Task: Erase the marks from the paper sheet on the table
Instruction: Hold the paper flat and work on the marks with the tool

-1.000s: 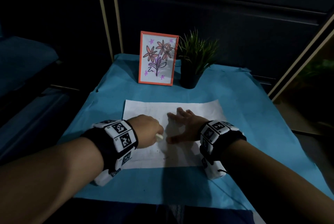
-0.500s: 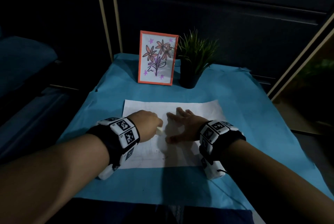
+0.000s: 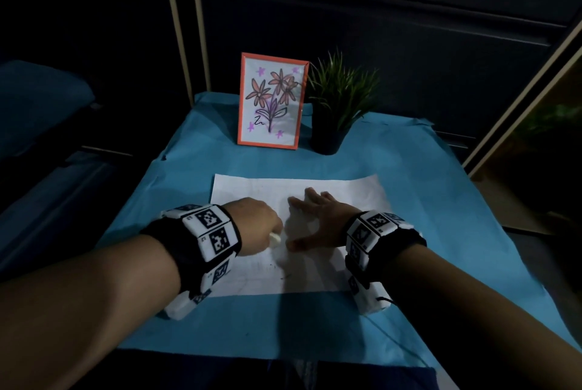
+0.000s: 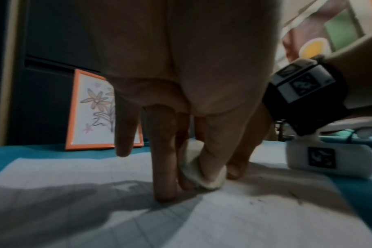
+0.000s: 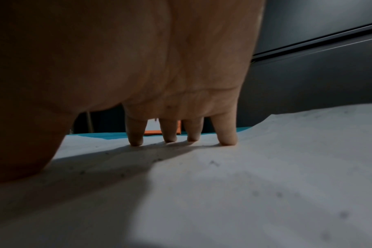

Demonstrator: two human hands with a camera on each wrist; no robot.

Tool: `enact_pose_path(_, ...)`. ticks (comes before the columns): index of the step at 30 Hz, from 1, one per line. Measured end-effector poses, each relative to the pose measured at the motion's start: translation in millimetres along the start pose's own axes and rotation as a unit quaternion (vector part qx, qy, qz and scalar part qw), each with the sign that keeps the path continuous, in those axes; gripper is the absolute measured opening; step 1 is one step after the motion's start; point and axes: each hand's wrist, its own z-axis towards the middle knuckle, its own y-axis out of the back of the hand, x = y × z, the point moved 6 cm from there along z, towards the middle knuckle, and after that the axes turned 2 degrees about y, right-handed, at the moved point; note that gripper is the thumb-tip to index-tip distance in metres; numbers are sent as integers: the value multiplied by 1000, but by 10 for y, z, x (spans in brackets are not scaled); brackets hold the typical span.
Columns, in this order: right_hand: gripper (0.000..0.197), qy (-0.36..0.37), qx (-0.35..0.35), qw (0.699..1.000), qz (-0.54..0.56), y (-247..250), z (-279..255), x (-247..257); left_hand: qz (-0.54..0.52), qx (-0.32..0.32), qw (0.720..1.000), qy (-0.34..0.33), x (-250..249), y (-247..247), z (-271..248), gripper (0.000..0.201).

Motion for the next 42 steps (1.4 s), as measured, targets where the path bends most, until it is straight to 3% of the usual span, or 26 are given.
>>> enact_pose_path(3, 101, 2, -6, 1000, 10, 3, 14, -7, -30, 2, 1000, -4, 28, 28, -30, 23)
enact_pose_path(7, 94, -8, -46, 997, 54, 72, -70, 22, -75, -50, 996, 5, 126, 124, 2, 23)
enact_pose_path(10, 77, -25, -61, 997, 38, 137, -133, 29, -97, -79, 992, 20, 251, 203, 5, 24)
enact_pose_path(14, 57, 2, -118, 993, 29, 315, -160, 93, -184, -148, 971, 37, 419, 379, 4, 19)
enact_pose_path(17, 44, 55, -172, 975, 132, 507, -137, 247, -250, -199, 947, 23, 435, 509, 31, 22)
enact_pose_path(19, 23, 76, -197, 964, 165, 607, -84, 358, -272, -212, 938, 11, 416, 574, 77, 24)
enact_pose_path(23, 16, 54, -219, 964, 143, 674, 28, 378, -296, -194, 935, 21, 472, 568, 157, 27)
enact_pose_path(27, 16, 9, -188, 973, 131, 576, 155, 235, -163, -91, 980, 63, 605, 291, 239, 36)
enact_pose_path(29, 12, 10, -186, 975, 123, 543, 216, 226, -122, -53, 988, 74, 666, 149, 274, 49)
enact_pose_path(34, 21, 9, -189, 973, 129, 525, 354, 283, -134, -47, 987, 82, 728, 70, 317, 67)
enact_pose_path(38, 26, 25, -196, 976, 87, 566, 453, 355, -134, -38, 987, 80, 741, 35, 336, 70)
enact_pose_path(42, 20, 44, -157, 985, 55, 475, 494, 443, -118, -32, 989, 83, 717, 20, 338, 79)
